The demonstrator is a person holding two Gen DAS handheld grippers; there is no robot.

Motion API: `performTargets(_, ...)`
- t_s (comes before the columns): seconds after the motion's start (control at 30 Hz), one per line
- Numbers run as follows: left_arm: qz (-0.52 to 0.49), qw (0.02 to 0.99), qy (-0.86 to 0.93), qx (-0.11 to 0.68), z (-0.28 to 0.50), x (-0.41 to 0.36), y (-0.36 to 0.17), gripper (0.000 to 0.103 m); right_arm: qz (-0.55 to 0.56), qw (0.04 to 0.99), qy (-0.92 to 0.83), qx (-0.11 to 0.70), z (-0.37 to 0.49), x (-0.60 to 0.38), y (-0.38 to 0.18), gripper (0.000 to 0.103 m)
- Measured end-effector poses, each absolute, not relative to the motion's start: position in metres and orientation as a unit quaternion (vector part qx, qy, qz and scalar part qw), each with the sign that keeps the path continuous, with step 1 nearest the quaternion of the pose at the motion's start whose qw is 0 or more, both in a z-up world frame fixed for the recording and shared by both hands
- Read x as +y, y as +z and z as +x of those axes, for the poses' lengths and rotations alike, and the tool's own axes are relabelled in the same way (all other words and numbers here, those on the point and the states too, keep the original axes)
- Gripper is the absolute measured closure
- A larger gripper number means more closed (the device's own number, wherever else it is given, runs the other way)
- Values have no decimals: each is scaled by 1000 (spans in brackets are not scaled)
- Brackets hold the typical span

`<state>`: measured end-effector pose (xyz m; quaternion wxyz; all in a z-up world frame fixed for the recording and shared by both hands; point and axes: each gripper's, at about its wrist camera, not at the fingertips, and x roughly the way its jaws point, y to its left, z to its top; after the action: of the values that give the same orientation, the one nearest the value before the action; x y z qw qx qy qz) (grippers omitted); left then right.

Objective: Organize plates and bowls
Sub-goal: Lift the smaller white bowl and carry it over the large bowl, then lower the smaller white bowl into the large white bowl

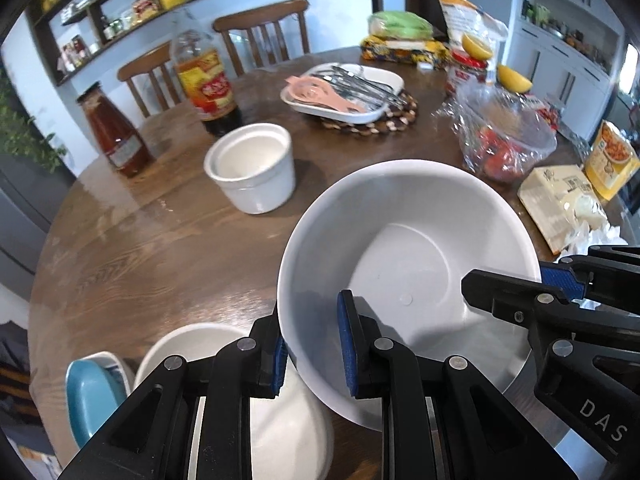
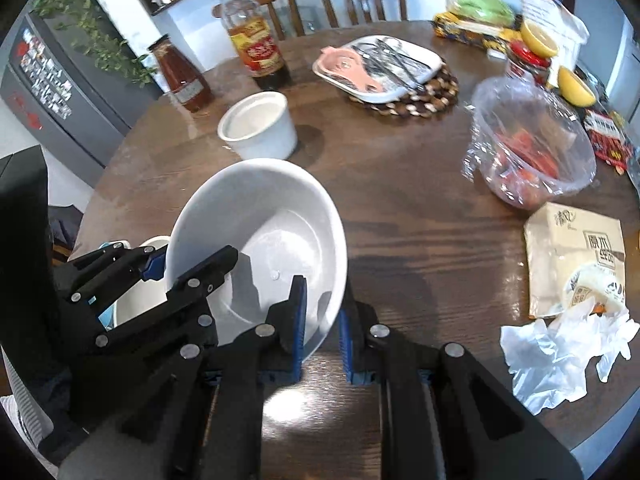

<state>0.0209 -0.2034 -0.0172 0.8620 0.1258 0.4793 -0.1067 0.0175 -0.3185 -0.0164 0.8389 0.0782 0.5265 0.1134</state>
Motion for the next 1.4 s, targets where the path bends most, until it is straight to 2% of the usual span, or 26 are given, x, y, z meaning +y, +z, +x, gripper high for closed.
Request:
performTargets(0.47, 83, 882, -52, 461, 3, -144, 5, 82, 32, 842, 174, 510, 8, -260, 9, 84)
performTargets(1.4, 50, 855, -6, 517, -10, -86, -33, 82, -20, 796, 226, 561, 22, -197, -24, 84)
